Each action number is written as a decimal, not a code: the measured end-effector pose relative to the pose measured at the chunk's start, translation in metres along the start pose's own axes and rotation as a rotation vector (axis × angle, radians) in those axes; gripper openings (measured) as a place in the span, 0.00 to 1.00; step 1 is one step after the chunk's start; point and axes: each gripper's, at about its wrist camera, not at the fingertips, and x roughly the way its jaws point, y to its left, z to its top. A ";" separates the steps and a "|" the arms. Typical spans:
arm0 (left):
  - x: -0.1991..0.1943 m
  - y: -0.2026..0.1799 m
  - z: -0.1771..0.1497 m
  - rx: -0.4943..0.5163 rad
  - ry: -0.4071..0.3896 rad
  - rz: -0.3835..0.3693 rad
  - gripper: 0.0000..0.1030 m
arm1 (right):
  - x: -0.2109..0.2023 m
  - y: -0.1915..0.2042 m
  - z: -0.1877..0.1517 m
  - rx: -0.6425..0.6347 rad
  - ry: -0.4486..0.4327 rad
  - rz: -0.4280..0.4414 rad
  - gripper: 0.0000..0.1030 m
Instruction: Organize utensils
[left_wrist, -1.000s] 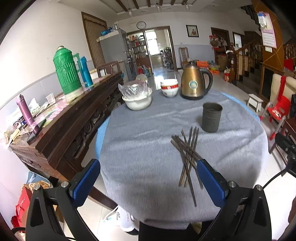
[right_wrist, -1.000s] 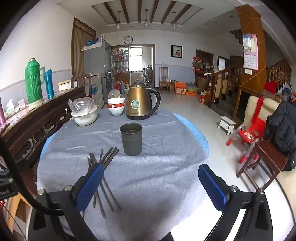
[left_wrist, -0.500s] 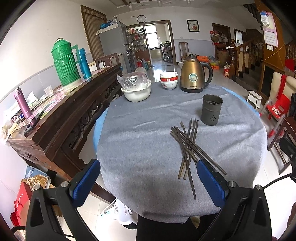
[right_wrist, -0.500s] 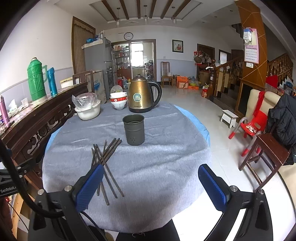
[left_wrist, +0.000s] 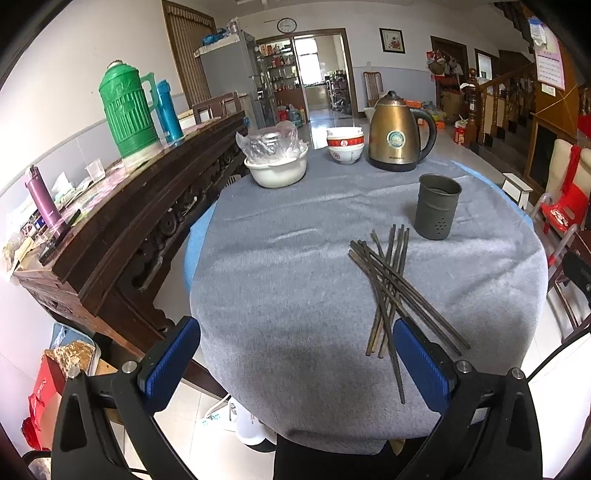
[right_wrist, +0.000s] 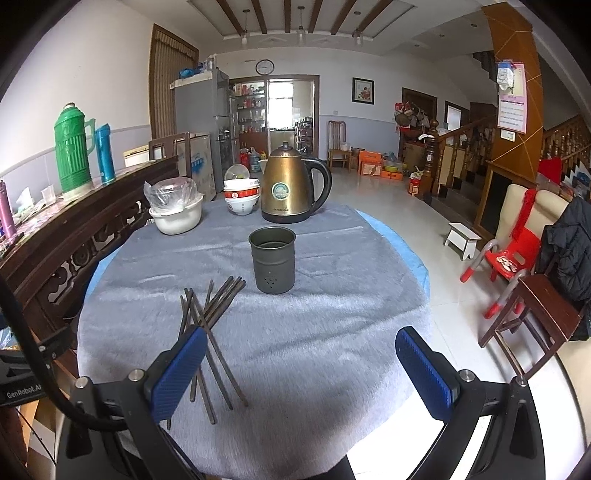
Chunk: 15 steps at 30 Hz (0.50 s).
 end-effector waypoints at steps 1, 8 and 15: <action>0.002 0.000 0.000 0.000 0.004 -0.001 1.00 | 0.003 0.002 0.001 -0.006 0.000 0.001 1.00; 0.028 0.001 0.004 -0.002 0.055 -0.025 1.00 | 0.025 0.009 0.004 -0.015 0.027 0.017 1.00; 0.094 0.003 0.014 -0.060 0.203 -0.179 1.00 | 0.063 0.000 0.000 0.023 0.112 0.044 1.00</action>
